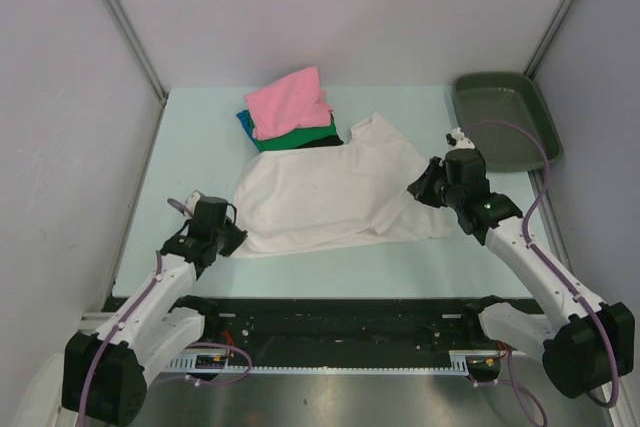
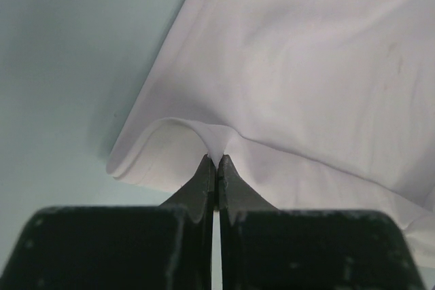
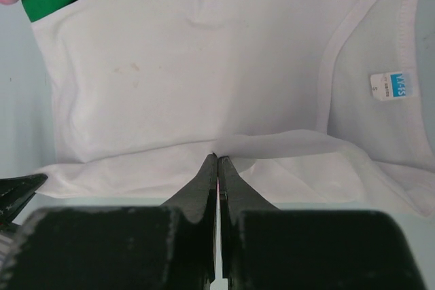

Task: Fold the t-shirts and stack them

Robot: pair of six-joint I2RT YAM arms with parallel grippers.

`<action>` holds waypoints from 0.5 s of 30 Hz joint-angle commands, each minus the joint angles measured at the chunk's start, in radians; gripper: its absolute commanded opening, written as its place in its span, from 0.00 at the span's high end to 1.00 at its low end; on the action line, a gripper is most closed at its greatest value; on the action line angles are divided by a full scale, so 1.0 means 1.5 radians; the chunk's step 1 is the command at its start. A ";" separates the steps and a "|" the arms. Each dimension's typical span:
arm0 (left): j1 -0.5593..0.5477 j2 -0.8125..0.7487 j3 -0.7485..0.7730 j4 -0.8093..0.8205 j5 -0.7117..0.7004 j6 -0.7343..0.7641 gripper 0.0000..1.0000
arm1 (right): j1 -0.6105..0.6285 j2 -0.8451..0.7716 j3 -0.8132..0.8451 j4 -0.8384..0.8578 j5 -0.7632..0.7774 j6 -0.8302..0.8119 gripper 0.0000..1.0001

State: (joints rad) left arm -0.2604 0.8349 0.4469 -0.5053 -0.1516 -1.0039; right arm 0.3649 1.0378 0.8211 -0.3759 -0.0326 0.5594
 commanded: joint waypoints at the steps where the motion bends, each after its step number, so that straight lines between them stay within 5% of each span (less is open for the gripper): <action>1: 0.020 0.040 0.017 0.070 0.009 -0.004 1.00 | -0.030 0.036 0.000 0.079 -0.030 -0.009 1.00; 15: 0.098 0.189 0.056 0.156 0.042 0.017 1.00 | -0.091 0.286 0.085 0.225 -0.100 0.075 1.00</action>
State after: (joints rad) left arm -0.1398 1.0756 0.4679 -0.3382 -0.1097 -1.0008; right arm 0.2329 1.3876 0.8360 -0.1448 -0.1490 0.6292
